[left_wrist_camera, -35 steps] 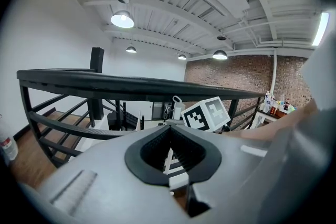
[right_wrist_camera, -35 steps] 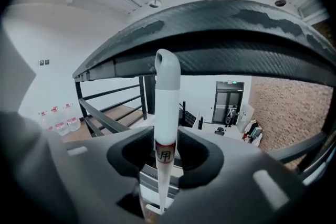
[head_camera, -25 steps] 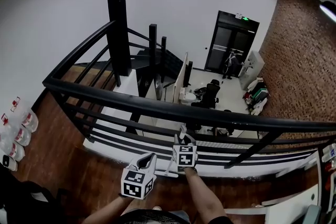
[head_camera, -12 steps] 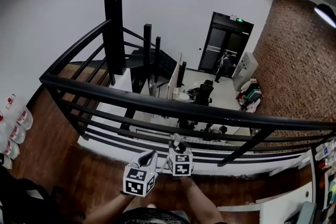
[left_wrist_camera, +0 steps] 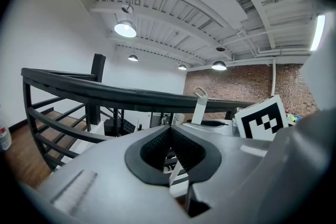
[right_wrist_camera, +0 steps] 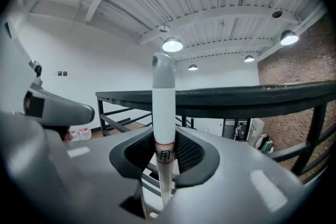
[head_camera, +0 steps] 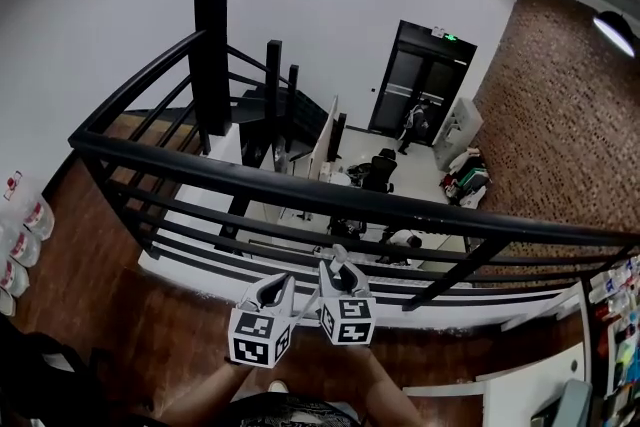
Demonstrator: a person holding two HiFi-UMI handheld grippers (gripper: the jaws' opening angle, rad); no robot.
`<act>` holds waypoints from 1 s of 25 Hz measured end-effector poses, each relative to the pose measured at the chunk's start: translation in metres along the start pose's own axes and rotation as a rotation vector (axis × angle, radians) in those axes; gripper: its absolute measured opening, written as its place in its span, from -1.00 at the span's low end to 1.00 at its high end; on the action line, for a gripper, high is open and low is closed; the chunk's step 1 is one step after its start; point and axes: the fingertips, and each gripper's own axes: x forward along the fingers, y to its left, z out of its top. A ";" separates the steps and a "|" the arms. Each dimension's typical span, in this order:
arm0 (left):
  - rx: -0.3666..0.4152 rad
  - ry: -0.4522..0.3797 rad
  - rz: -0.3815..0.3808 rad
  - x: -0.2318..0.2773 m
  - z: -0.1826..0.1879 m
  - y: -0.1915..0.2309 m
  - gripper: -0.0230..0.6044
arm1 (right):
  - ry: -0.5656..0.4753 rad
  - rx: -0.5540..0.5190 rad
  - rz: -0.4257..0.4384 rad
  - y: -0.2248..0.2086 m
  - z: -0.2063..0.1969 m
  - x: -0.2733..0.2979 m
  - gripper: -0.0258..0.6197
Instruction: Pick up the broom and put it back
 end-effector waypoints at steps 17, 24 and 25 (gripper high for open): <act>0.031 -0.092 -0.048 -0.008 0.027 -0.029 -0.91 | -0.206 -0.037 -0.016 0.004 0.116 -0.098 -0.64; 0.026 -0.097 -0.063 -0.008 0.026 -0.038 -0.91 | -0.219 -0.065 -0.036 -0.001 0.121 -0.109 -0.65; 0.026 -0.095 -0.065 -0.007 0.025 -0.039 -0.91 | -0.221 -0.068 -0.039 -0.001 0.120 -0.109 -0.65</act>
